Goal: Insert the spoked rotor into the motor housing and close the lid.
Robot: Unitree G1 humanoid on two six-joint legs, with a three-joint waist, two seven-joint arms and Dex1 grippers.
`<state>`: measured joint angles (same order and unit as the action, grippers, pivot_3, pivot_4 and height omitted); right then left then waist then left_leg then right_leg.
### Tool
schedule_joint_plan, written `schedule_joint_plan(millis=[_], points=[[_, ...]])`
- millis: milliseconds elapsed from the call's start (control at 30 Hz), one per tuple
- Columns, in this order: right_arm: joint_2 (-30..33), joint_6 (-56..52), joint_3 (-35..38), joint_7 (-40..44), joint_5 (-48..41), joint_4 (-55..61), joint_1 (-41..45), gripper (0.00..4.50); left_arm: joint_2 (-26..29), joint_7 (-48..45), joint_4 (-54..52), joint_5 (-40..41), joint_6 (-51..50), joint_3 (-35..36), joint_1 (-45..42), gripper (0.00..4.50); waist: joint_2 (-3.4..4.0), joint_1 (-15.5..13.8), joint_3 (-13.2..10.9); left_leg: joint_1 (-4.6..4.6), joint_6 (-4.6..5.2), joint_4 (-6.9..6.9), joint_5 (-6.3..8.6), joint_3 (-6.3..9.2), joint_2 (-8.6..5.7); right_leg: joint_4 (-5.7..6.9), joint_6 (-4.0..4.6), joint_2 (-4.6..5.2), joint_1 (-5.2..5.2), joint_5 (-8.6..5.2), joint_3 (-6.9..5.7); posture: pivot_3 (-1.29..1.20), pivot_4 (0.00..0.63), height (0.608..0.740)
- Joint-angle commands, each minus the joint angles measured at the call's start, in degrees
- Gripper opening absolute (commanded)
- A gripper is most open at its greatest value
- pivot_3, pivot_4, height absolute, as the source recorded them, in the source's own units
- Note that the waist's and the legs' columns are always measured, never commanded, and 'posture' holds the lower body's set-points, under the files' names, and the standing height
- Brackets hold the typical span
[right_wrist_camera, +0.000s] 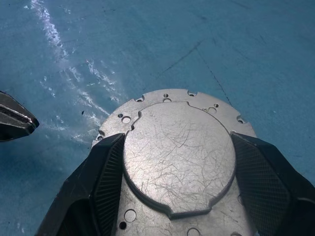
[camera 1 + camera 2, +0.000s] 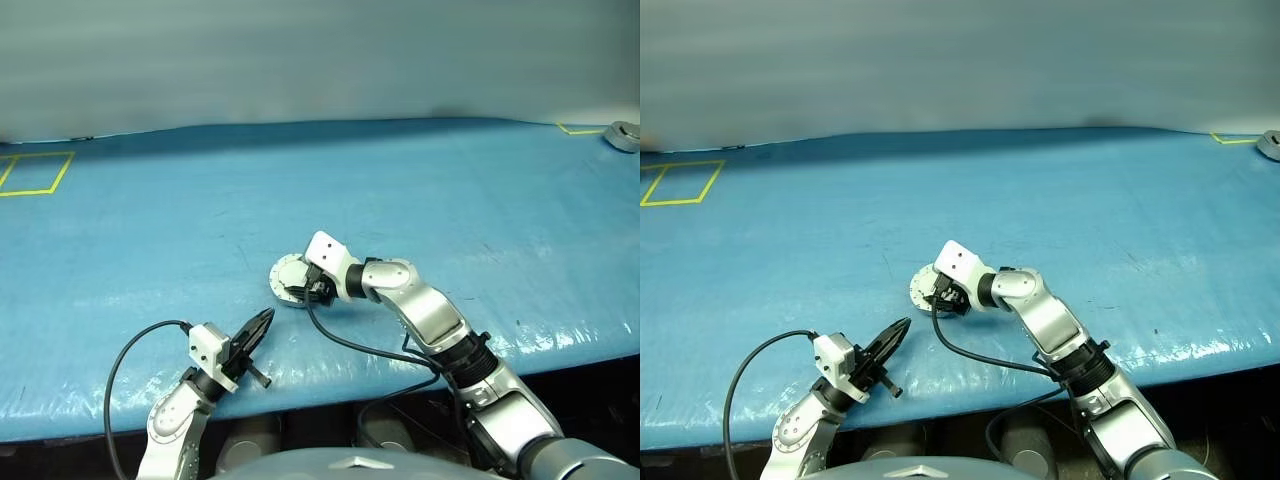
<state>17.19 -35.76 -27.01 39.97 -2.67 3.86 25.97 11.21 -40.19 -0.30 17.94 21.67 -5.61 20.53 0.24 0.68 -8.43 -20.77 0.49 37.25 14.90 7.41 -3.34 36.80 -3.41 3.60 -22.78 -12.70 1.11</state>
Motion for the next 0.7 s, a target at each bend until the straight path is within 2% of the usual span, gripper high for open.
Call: schedule_joint_plan(millis=[33,133,467,700], points=[[2.99,1.0,-2.51,-1.33,4.77,-3.99,-1.79,3.03,0.24,-0.19,-1.1,0.22,-0.03,-0.26,-0.41,0.0,0.0,0.01,0.0,0.0,0.0,-0.02,0.0,0.0,0.0,-0.02,0.0,0.0,0.0,0.0,0.0,0.0,0.15,0.74],[3.41,3.26,-2.34,-1.28,4.68,-4.37,-1.89,3.03,0.34,-0.15,-1.04,0.14,-0.13,-0.28,-0.54,0.0,-0.01,0.01,-0.03,-0.01,0.0,-0.05,0.0,0.0,0.0,-0.05,0.0,0.02,-0.01,-0.01,-0.01,0.0,0.15,0.74],[1.04,-7.26,2.84,-4.52,1.94,-5.07,0.14,3.03,0.72,-0.7,-0.36,0.24,-0.05,-0.21,-0.92,0.0,0.0,-0.07,-0.11,-0.13,0.0,-0.1,0.0,0.05,0.01,-0.07,0.03,0.03,-0.12,-0.03,-0.06,0.0,0.15,0.74],[2.01,-11.9,0.77,-4.43,1.92,-2.78,-0.98,3.03,0.68,-1.21,0.6,0.1,0.45,0.08,-1.38,0.0,0.02,-0.12,-0.09,-0.19,0.0,-0.17,0.0,0.1,-0.04,-0.19,0.0,0.05,-0.13,-0.06,-0.11,0.0,0.15,0.74]])
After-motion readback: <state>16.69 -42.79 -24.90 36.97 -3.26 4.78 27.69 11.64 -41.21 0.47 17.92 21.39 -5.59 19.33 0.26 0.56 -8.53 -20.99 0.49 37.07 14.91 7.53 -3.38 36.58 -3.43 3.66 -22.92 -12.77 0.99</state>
